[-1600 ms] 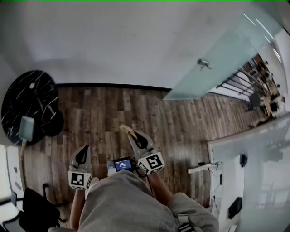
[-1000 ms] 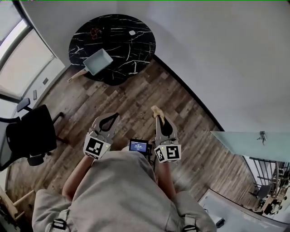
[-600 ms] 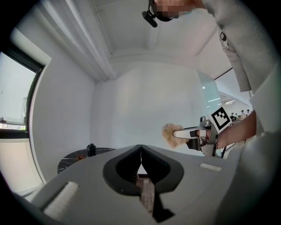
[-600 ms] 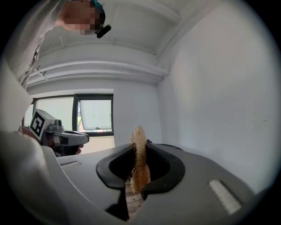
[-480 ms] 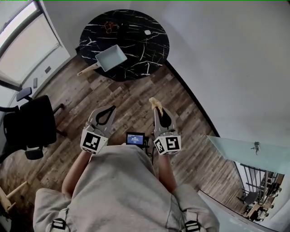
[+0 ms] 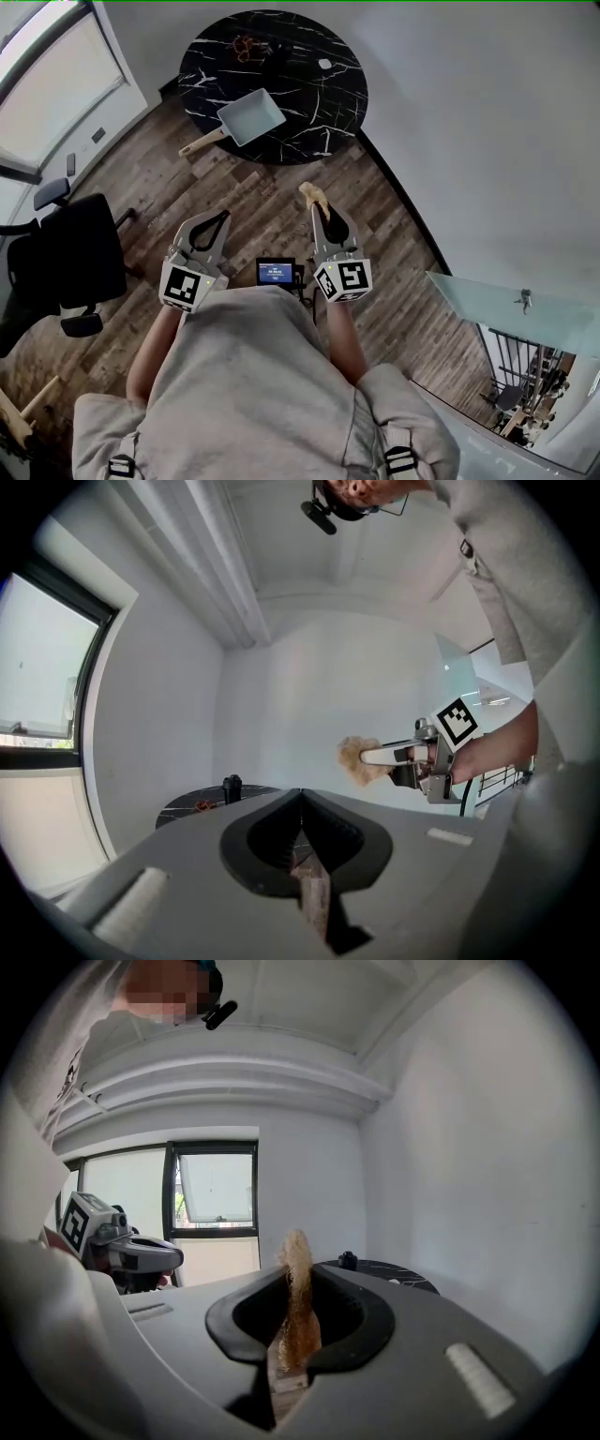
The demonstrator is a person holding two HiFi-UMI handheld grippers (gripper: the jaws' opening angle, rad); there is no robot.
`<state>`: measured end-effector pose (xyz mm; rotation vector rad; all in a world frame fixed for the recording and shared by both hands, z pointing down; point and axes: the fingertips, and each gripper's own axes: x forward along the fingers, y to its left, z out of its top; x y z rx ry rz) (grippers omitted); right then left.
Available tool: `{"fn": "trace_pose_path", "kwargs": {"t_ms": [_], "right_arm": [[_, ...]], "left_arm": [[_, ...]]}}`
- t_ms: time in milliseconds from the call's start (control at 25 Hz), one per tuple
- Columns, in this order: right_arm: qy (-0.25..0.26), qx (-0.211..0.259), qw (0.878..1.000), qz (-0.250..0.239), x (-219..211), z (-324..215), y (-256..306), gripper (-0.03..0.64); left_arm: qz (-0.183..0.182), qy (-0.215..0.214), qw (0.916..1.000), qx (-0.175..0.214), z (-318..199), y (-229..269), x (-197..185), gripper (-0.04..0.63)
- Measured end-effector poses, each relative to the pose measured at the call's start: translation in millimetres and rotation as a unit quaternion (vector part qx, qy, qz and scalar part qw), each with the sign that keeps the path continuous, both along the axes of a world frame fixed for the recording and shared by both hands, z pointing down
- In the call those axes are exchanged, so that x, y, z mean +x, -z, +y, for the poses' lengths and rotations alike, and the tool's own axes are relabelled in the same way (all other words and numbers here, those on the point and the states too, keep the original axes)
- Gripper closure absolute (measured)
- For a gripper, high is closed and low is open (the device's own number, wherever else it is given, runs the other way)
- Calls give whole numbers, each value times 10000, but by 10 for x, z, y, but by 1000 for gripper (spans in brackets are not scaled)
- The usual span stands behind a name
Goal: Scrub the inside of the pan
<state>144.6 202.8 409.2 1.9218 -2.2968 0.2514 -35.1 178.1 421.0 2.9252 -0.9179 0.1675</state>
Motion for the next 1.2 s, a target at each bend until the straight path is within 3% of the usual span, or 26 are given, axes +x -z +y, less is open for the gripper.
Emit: {"fn": "trace_pose_path", "kwargs": {"t_ms": [360, 480, 600, 800, 1000, 1200], "right_arm": [[210, -211, 9993, -212, -559, -738, -245, 543], [184, -261, 9990, -311, -404, -1012, -346, 543], [178, -363, 9987, -325, -125, -1388, -536, 543], [454, -715, 9958, 345, 349, -2124, -974, 542], [1089, -1136, 9838, 862, 453, -2836, -1462, 540], [1939, -1945, 9596, 606, 284, -3347, -2090, 538]], "left_arm": [[-423, -117, 9988, -239, -612, -313, -454, 594], [-559, -134, 9975, -412, -847, -414, -326, 594], [-701, -161, 9971, -247, -1163, -514, -112, 592], [-1044, -50, 9940, -332, -1712, -680, 231, 592], [-1442, 76, 9884, -462, -2200, -924, 323, 592], [-1895, 194, 9782, -831, -2373, -1419, 226, 591]]}}
